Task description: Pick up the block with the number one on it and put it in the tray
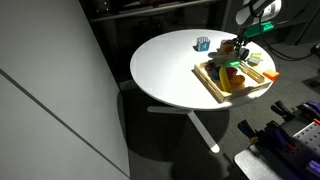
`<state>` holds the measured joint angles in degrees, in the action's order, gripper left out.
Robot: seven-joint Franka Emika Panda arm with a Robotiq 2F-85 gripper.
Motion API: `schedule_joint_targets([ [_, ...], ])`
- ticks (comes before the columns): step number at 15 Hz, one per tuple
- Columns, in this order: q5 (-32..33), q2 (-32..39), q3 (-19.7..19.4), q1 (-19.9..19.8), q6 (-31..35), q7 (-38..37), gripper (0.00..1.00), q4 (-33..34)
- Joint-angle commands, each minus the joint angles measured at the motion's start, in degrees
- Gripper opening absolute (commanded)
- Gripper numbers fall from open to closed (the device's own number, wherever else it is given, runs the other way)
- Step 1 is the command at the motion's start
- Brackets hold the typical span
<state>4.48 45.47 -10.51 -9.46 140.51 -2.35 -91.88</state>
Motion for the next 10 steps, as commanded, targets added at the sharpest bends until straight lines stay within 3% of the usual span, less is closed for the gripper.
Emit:
schedule_joint_targets([
  [1, 0.35, -2.51, -0.11, 0.30, -2.24, -0.05, 0.07, -0.75],
  [10, 0.55, -11.52, 0.69, 0.67, -4.42, 1.81, 0.06, -7.06],
])
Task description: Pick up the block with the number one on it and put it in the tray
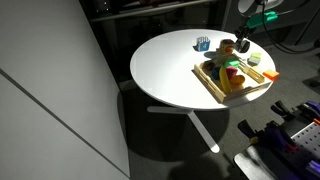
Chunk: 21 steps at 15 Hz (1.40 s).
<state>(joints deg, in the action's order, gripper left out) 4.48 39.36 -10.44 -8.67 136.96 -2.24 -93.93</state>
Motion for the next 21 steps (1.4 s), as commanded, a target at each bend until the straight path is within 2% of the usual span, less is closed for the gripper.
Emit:
schedule_joint_targets([
  [1, 0.47, -6.75, 0.90, -0.23, -0.83, 2.33, 0.06, -6.33],
  [16, 1.45, -25.67, 3.24, 0.35, 0.87, 12.13, 0.06, -29.98],
  [21, 2.51, -29.58, 3.73, 1.58, 2.28, 12.01, 0.06, -35.96],
])
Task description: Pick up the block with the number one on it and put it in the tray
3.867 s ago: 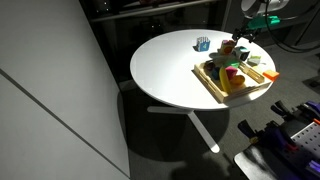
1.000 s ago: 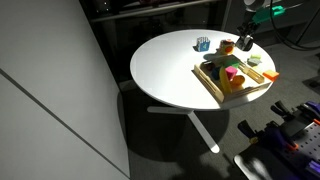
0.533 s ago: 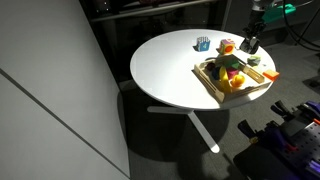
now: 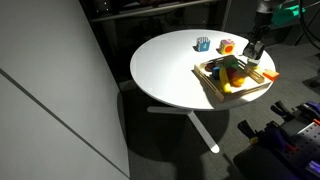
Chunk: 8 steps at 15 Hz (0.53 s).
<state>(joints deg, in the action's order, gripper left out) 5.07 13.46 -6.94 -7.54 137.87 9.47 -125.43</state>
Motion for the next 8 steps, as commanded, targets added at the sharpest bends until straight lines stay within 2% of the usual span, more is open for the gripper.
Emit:
schedule_joint_targets([
  [1, 2.32, -4.12, 0.22, 0.79, 1.69, -0.13, 0.06, -5.48],
  [5, 3.65, -4.40, 0.21, 1.65, 2.84, -1.23, 0.07, -7.79],
  [6, 3.68, -4.21, 0.23, 1.78, 3.40, -1.49, 0.30, -8.10],
  [7, 3.61, -4.27, 0.26, 1.87, 3.87, -1.65, 0.44, -8.48],
  [8, 3.51, -4.28, 0.29, 1.96, 4.06, -1.78, 0.49, -8.75],
])
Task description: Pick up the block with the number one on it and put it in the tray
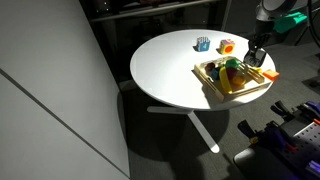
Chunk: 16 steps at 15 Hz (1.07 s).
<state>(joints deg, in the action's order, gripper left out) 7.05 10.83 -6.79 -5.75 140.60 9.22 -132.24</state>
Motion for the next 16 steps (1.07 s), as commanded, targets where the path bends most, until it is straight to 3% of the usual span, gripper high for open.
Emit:
schedule_joint_targets([
  [1, 1.33, -1.63, 0.22, 0.23, 1.28, -1.47, 0.58, -2.00],
  [6, 0.80, -1.17, 0.51, 0.47, 1.22, -2.21, 0.98, -1.44],
  [16, 2.00, -4.65, 0.27, 0.78, -2.37, -5.05, 1.00, -0.84],
])
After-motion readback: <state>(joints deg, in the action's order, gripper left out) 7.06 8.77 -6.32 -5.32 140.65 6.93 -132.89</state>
